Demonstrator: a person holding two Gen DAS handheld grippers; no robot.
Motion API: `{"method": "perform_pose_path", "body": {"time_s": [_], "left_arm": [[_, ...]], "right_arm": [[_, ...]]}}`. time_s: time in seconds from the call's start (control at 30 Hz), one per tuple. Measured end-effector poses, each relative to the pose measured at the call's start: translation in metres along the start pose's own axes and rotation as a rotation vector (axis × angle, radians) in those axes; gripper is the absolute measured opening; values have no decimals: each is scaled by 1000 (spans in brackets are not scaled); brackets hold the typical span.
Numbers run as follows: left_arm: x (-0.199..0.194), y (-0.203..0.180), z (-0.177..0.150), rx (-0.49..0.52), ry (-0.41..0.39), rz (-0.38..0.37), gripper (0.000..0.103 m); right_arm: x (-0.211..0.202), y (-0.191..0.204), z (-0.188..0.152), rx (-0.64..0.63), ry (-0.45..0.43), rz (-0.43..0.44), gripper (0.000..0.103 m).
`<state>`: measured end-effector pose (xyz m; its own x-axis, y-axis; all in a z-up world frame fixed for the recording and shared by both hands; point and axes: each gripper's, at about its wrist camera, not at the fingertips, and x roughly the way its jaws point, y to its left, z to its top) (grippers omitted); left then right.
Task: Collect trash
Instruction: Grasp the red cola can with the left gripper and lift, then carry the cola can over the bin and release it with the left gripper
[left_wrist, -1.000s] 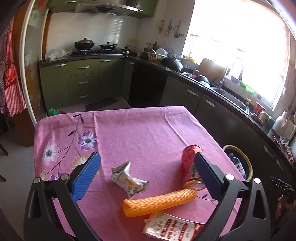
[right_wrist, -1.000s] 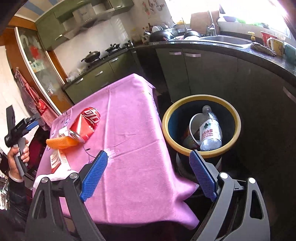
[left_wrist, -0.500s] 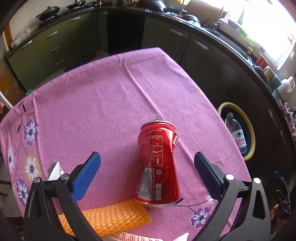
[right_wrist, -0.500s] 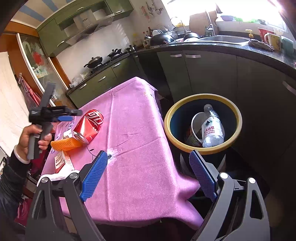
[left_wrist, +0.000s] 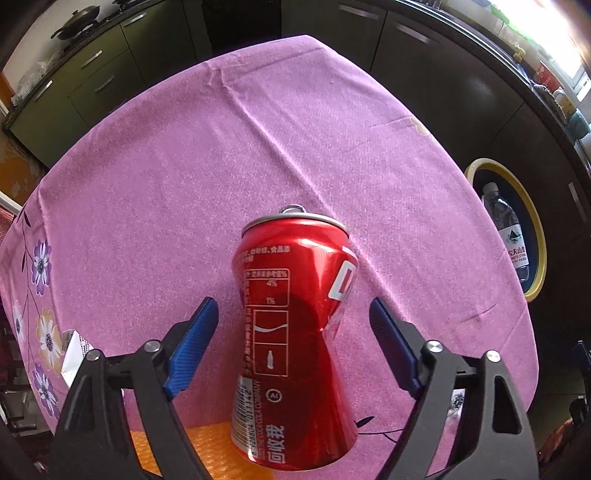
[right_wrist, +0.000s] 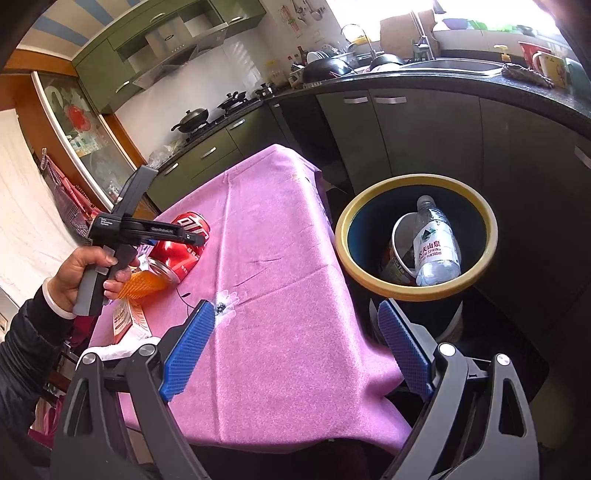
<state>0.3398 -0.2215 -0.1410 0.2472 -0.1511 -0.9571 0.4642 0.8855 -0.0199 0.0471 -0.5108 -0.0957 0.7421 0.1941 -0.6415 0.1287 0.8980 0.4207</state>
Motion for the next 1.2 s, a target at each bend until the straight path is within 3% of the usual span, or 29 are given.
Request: {"method": "perform_pose_path", "body": {"time_s": [0.33, 0.8, 1.2], "left_arm": [[9, -6, -4, 14, 31, 30, 51], [5, -16, -11, 43, 21, 29, 50], [-57, -45, -14, 132, -71, -25, 51]], "right_arm": [[-2, -1, 2, 9, -3, 14, 89], [-4, -1, 3, 16, -3, 26, 89], [-33, -24, 8, 51, -85, -13, 89]]}}
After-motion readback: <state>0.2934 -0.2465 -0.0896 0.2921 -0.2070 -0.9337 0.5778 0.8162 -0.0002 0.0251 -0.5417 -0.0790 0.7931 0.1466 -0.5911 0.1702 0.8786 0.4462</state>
